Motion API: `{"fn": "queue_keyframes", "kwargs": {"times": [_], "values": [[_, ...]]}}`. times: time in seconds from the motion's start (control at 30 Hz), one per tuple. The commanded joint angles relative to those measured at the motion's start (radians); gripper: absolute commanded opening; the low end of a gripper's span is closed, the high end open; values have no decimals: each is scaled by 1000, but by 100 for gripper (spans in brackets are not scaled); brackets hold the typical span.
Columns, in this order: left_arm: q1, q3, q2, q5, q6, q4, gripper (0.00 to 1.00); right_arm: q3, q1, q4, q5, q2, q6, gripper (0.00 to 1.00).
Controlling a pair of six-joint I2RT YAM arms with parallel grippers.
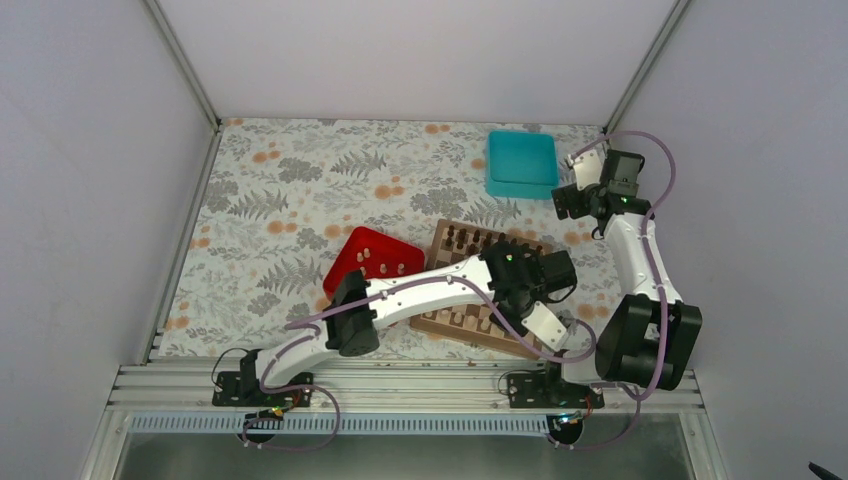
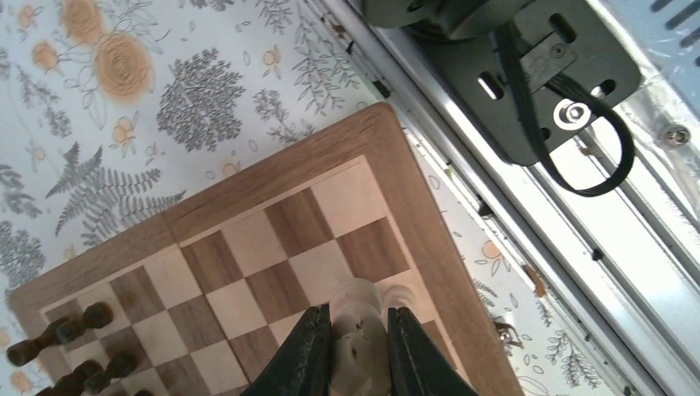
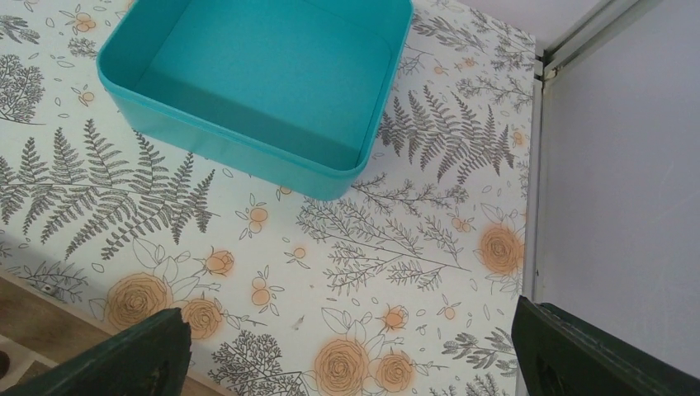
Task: Set up the chess pieces on the board
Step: Place the chess piece on the chessboard.
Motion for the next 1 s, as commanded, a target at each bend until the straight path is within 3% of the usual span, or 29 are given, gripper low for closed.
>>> {"fn": "queue_keyframes", "kwargs": {"times": [0.0, 0.97], "values": [[-10, -29, -4, 47, 18, -16, 13, 31, -9, 3, -9, -3, 15, 100], [1, -87, 97, 30, 43, 68, 12, 17, -9, 4, -46, -15, 2, 100]]}}
